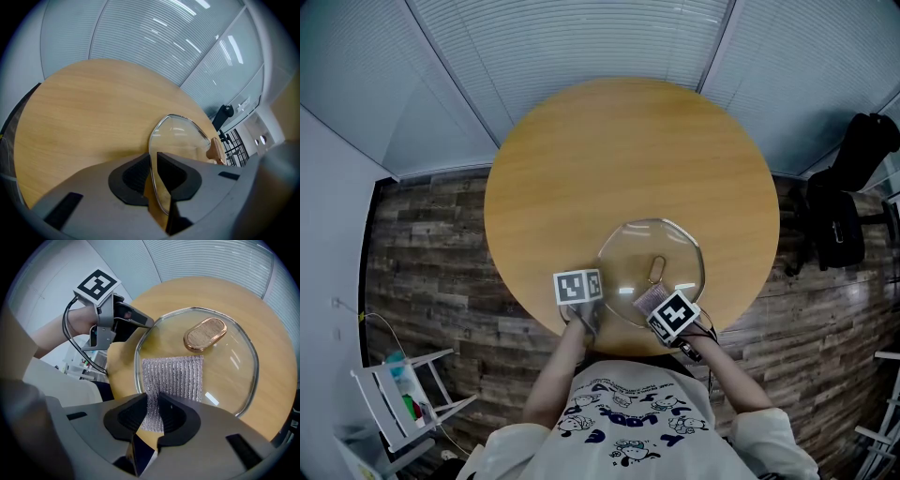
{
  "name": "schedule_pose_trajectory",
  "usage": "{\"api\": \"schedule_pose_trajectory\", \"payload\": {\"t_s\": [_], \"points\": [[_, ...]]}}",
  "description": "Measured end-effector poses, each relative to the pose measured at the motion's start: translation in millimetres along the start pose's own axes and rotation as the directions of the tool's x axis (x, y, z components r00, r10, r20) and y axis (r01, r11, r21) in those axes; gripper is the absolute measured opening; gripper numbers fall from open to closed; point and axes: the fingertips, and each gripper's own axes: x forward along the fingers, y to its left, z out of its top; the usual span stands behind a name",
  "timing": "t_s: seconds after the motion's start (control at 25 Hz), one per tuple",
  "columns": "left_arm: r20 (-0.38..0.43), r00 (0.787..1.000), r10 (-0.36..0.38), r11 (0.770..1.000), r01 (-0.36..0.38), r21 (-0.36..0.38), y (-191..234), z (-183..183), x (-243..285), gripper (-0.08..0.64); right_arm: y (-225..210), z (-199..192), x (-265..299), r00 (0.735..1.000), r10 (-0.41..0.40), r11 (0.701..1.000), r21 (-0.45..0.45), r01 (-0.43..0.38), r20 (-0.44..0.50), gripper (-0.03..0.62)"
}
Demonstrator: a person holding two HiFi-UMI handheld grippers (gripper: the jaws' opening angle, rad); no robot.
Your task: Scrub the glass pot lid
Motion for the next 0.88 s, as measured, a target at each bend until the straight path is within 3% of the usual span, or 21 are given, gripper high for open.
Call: {"api": "schedule_pose_trajectory", "payload": {"t_s": [0.88], "points": [[0.003, 1.0, -0.03, 1.0, 0.03, 0.003, -1.9, 1.8, 1.6, 0.058, 28.5, 23.1, 14.8, 0.999, 0.031, 0.999, -0.039, -0.032, -0.005, 0.075]]}}
